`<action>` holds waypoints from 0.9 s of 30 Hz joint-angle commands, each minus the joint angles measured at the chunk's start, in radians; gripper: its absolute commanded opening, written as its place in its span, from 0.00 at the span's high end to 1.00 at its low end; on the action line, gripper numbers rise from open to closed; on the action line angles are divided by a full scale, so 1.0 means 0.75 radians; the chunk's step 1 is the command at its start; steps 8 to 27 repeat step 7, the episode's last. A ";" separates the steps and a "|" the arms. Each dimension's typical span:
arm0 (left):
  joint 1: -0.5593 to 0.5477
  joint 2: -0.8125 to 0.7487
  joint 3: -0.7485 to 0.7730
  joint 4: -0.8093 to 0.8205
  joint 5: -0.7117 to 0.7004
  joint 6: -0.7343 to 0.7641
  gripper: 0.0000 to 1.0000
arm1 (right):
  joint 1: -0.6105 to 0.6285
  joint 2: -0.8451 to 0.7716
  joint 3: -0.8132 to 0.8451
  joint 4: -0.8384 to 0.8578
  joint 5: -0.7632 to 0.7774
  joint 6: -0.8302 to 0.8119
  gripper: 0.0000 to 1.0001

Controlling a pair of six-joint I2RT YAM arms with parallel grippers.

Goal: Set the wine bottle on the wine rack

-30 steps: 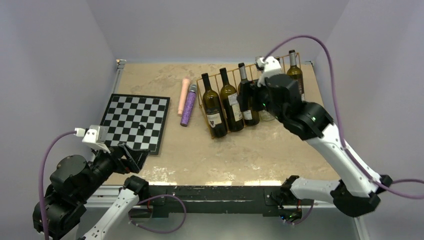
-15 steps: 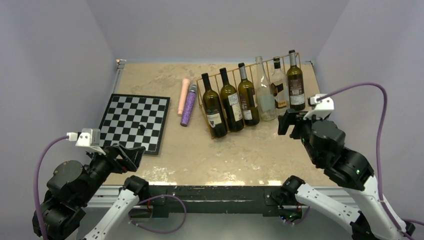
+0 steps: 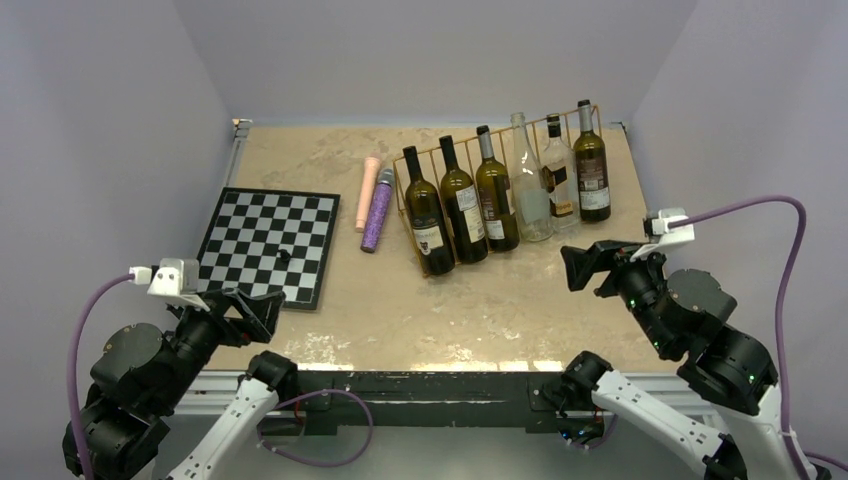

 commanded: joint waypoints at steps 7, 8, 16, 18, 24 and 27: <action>-0.005 0.033 0.060 0.047 -0.010 0.056 0.01 | -0.001 0.023 -0.013 -0.008 -0.027 0.019 0.11; -0.005 0.033 0.060 0.047 -0.010 0.056 0.01 | -0.001 0.023 -0.013 -0.008 -0.027 0.019 0.11; -0.005 0.033 0.060 0.047 -0.010 0.056 0.01 | -0.001 0.023 -0.013 -0.008 -0.027 0.019 0.11; -0.005 0.033 0.060 0.047 -0.010 0.056 0.01 | -0.001 0.023 -0.013 -0.008 -0.027 0.019 0.11; -0.005 0.033 0.060 0.047 -0.010 0.056 0.01 | -0.001 0.023 -0.013 -0.008 -0.027 0.019 0.11; -0.005 0.033 0.060 0.047 -0.010 0.056 0.01 | -0.001 0.023 -0.013 -0.008 -0.027 0.019 0.11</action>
